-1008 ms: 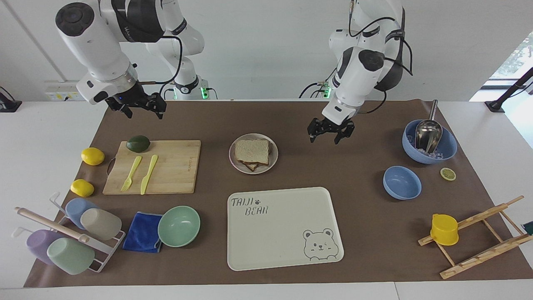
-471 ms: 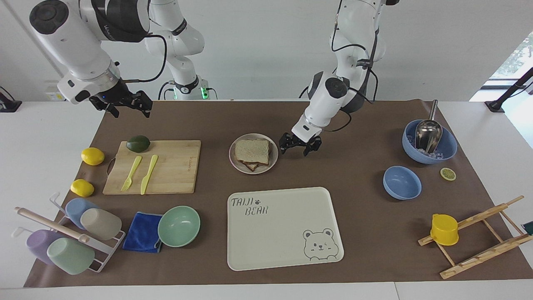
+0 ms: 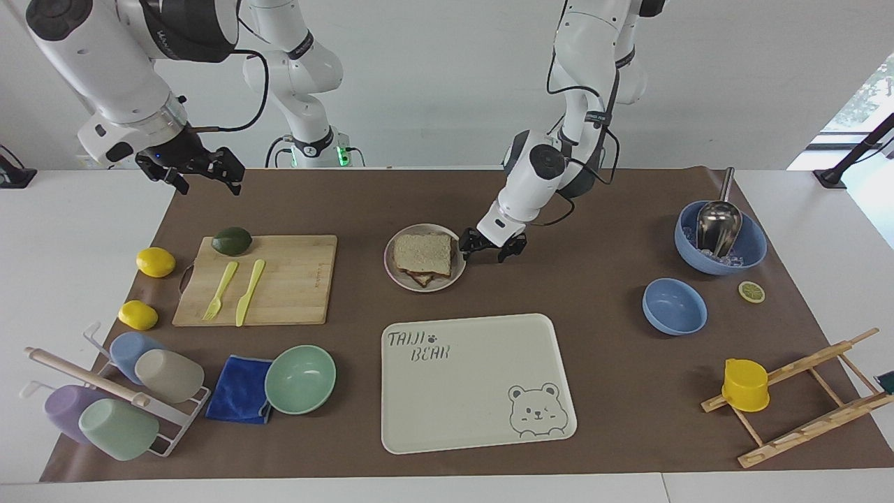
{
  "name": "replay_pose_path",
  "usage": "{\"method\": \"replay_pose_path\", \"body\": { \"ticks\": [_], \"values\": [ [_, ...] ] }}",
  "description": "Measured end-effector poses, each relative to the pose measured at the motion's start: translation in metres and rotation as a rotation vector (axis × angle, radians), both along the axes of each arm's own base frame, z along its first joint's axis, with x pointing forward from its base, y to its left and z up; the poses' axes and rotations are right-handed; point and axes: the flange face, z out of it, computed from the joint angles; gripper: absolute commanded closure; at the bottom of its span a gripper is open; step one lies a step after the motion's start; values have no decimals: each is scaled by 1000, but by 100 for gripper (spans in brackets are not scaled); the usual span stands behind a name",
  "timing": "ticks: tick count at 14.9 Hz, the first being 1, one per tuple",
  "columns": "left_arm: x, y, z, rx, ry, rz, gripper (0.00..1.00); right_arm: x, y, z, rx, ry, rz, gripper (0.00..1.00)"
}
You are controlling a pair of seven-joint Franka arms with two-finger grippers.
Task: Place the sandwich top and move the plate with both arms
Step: 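Withdraw the right gripper while the left gripper reaches toward the plate, then grasp the plate rim nearest the left gripper with the left gripper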
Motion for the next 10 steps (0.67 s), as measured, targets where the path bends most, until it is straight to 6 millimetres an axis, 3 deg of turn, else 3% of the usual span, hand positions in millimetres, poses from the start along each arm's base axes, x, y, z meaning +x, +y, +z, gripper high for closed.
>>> {"method": "replay_pose_path", "body": {
  "ticks": [4,10],
  "values": [
    [-8,-10,0,3,17,39,31,-1,-3,-1,2,3,-5,0],
    [-18,-23,0,5,32,62,50,-1,-3,-2,3,5,-5,0]
  ]
}}
